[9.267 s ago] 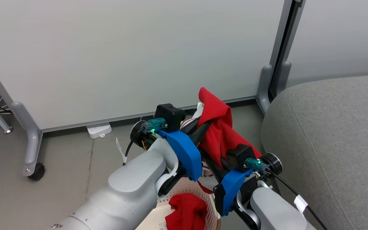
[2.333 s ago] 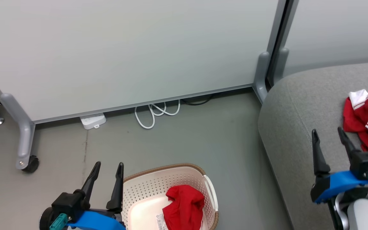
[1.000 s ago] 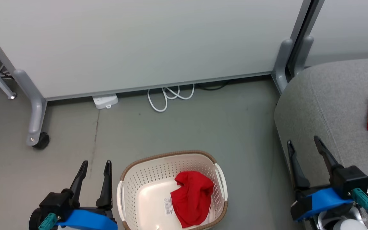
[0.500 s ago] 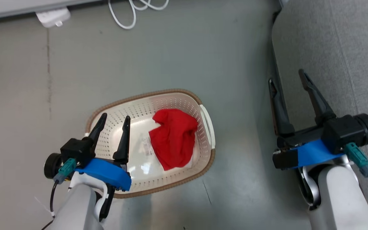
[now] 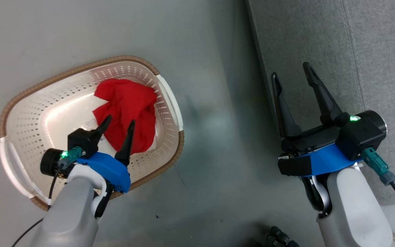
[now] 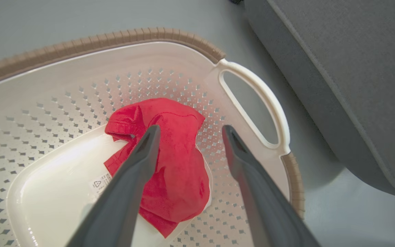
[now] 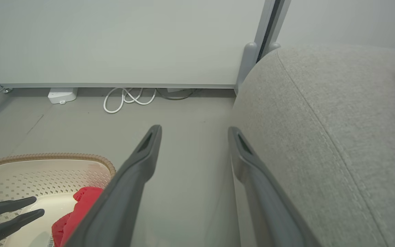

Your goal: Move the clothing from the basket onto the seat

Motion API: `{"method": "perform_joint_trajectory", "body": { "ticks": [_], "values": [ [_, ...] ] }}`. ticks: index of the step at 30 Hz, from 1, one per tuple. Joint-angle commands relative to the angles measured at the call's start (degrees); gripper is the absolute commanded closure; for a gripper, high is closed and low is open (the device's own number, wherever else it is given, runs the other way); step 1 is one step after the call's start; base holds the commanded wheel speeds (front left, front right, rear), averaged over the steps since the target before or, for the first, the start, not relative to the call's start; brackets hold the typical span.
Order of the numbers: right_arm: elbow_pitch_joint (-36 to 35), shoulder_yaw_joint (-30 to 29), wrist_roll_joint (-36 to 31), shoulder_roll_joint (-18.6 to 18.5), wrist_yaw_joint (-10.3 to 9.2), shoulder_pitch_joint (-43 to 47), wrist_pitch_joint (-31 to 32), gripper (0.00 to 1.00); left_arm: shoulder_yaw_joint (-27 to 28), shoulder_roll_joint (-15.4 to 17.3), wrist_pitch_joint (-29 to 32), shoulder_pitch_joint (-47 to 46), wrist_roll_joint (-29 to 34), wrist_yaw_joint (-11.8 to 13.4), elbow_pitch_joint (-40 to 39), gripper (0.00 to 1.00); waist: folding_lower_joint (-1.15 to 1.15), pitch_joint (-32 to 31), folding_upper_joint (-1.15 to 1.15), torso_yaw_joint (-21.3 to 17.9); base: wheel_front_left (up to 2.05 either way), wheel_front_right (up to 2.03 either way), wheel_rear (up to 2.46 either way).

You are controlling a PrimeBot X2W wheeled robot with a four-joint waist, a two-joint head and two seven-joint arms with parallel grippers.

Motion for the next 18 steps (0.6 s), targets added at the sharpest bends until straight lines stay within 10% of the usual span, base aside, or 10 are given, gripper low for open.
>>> {"method": "perform_joint_trajectory", "body": {
  "ticks": [1,18],
  "values": [
    [0.5,0.4,0.9,0.2,-0.03,-1.2,-0.8,0.0,0.1,1.3,-0.2,-1.6,-0.7,-0.1,0.9,0.0,-0.02,3.7,0.0,-4.1,0.0,0.0,0.0],
    [2.9,5.0,6.0,0.1,-0.03,-2.1,-4.2,0.0,1.1,4.2,1.3,-9.2,-1.9,1.5,14.7,0.0,-0.02,10.0,0.0,-9.1,0.0,0.0,0.0]
  ]
}}
